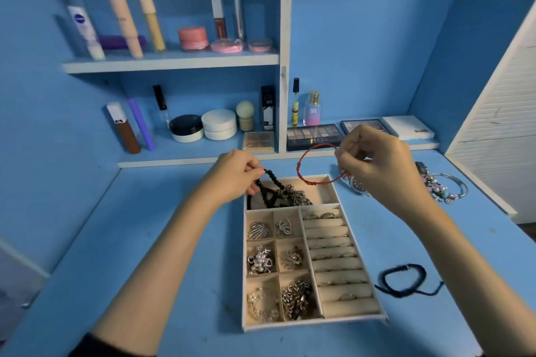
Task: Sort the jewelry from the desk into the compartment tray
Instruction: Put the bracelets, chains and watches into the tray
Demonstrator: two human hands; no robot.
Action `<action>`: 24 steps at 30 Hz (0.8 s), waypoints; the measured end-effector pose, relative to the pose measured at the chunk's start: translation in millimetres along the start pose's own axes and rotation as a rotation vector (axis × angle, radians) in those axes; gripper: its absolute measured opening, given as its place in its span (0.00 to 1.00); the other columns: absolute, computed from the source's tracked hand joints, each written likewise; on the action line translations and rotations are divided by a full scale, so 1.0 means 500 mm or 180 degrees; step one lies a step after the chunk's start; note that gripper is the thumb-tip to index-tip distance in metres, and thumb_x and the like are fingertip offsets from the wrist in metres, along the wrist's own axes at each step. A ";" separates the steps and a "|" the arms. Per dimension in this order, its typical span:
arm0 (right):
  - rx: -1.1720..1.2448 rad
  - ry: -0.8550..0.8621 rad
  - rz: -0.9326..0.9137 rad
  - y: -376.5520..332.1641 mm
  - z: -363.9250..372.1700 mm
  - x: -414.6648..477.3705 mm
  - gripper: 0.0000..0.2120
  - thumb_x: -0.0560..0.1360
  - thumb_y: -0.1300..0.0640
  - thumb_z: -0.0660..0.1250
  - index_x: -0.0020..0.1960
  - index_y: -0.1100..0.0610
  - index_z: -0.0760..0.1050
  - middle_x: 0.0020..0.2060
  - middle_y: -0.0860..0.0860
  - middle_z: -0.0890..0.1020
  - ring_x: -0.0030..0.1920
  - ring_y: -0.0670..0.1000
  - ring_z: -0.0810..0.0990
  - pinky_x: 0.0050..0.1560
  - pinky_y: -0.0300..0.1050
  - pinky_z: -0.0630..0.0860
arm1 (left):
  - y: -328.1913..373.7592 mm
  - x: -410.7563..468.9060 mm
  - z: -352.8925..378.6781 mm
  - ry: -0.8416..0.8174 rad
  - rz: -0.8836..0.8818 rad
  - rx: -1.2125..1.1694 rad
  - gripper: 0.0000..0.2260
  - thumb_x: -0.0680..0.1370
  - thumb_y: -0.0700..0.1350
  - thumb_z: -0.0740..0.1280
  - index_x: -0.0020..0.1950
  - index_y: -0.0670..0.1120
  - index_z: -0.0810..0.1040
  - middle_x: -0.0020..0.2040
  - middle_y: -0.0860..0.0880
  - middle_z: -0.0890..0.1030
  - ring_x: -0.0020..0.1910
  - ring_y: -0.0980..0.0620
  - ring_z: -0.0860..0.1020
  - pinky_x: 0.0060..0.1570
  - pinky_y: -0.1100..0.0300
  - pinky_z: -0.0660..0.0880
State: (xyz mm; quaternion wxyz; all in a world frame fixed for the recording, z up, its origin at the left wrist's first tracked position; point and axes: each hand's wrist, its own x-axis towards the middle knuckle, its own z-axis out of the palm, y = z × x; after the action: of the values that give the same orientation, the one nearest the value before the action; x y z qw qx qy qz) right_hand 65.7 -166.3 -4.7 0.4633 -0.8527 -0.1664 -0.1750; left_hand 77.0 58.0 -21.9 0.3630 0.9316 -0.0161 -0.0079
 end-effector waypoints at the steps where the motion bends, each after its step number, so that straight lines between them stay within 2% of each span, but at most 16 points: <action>1: -0.0002 -0.0003 0.0001 0.000 0.001 -0.001 0.04 0.71 0.64 0.67 0.38 0.58 0.75 0.30 0.56 0.80 0.35 0.58 0.78 0.38 0.55 0.78 | -0.008 0.006 0.007 -0.0018 -0.0042 0.0166 0.04 0.77 0.40 0.63 0.47 0.42 0.78 0.35 0.48 0.80 0.30 0.56 0.78 0.34 0.64 0.75; 6: 0.0010 -0.0045 0.0002 0.000 0.007 0.000 0.05 0.71 0.64 0.67 0.38 0.57 0.74 0.30 0.56 0.80 0.34 0.58 0.78 0.37 0.52 0.76 | -0.027 0.006 0.037 0.0180 0.0117 0.1321 0.04 0.74 0.44 0.68 0.47 0.47 0.81 0.46 0.47 0.81 0.45 0.46 0.79 0.43 0.56 0.73; 11: -0.0050 -0.0166 -0.0059 -0.010 0.028 0.005 0.05 0.71 0.64 0.67 0.37 0.57 0.75 0.30 0.54 0.80 0.34 0.54 0.78 0.37 0.45 0.74 | -0.029 -0.004 0.051 0.0615 0.0370 0.2131 0.07 0.73 0.46 0.68 0.49 0.46 0.79 0.47 0.46 0.81 0.48 0.45 0.78 0.43 0.55 0.72; 13: -0.0109 -0.0260 -0.0096 -0.019 0.043 0.010 0.05 0.71 0.63 0.68 0.37 0.57 0.76 0.30 0.53 0.80 0.33 0.52 0.78 0.37 0.42 0.74 | -0.035 -0.009 0.053 0.0724 0.0369 0.1813 0.08 0.73 0.48 0.68 0.50 0.47 0.80 0.48 0.48 0.81 0.50 0.46 0.77 0.42 0.56 0.70; 15: -0.0122 -0.0401 -0.0059 -0.025 0.064 0.015 0.04 0.71 0.62 0.68 0.38 0.56 0.77 0.30 0.53 0.80 0.33 0.51 0.78 0.36 0.41 0.74 | -0.049 -0.019 0.055 0.1015 0.0226 0.1062 0.07 0.74 0.48 0.67 0.51 0.50 0.80 0.47 0.50 0.80 0.48 0.49 0.76 0.40 0.60 0.67; 17: -0.0098 -0.0526 0.0096 -0.021 0.092 0.020 0.04 0.71 0.60 0.68 0.38 0.56 0.77 0.31 0.53 0.81 0.32 0.50 0.77 0.35 0.42 0.75 | -0.067 -0.033 0.062 0.1407 0.0038 0.0443 0.08 0.75 0.44 0.66 0.52 0.50 0.80 0.47 0.51 0.80 0.44 0.50 0.76 0.40 0.60 0.67; 19: -0.0163 -0.0610 0.0354 -0.007 0.125 0.023 0.03 0.71 0.60 0.68 0.38 0.56 0.78 0.31 0.53 0.81 0.33 0.49 0.76 0.36 0.44 0.75 | -0.085 -0.044 0.077 0.1695 -0.0062 -0.0056 0.10 0.75 0.39 0.64 0.52 0.49 0.80 0.46 0.49 0.81 0.40 0.50 0.75 0.42 0.58 0.71; 21: -0.0467 -0.0638 0.0571 0.012 0.158 0.022 0.02 0.70 0.57 0.69 0.39 0.55 0.79 0.33 0.51 0.81 0.37 0.51 0.78 0.39 0.46 0.74 | -0.091 -0.050 0.089 0.1833 -0.0070 -0.0495 0.11 0.74 0.35 0.63 0.52 0.47 0.79 0.46 0.47 0.81 0.41 0.51 0.76 0.44 0.56 0.73; 24: -0.1064 -0.0597 0.0592 0.035 0.190 0.015 0.05 0.72 0.54 0.67 0.43 0.55 0.80 0.41 0.52 0.82 0.49 0.55 0.76 0.40 0.44 0.70 | -0.088 -0.055 0.096 0.1886 0.0025 -0.0638 0.11 0.75 0.34 0.63 0.53 0.46 0.79 0.47 0.47 0.81 0.42 0.53 0.76 0.42 0.66 0.70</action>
State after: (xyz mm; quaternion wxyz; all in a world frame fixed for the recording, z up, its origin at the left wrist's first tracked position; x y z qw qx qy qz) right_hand 93.6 -93.8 -62.4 0.3121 -0.9419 -0.0981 -0.0766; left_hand 49.3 59.0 -87.2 0.4420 0.8529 0.0877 0.2638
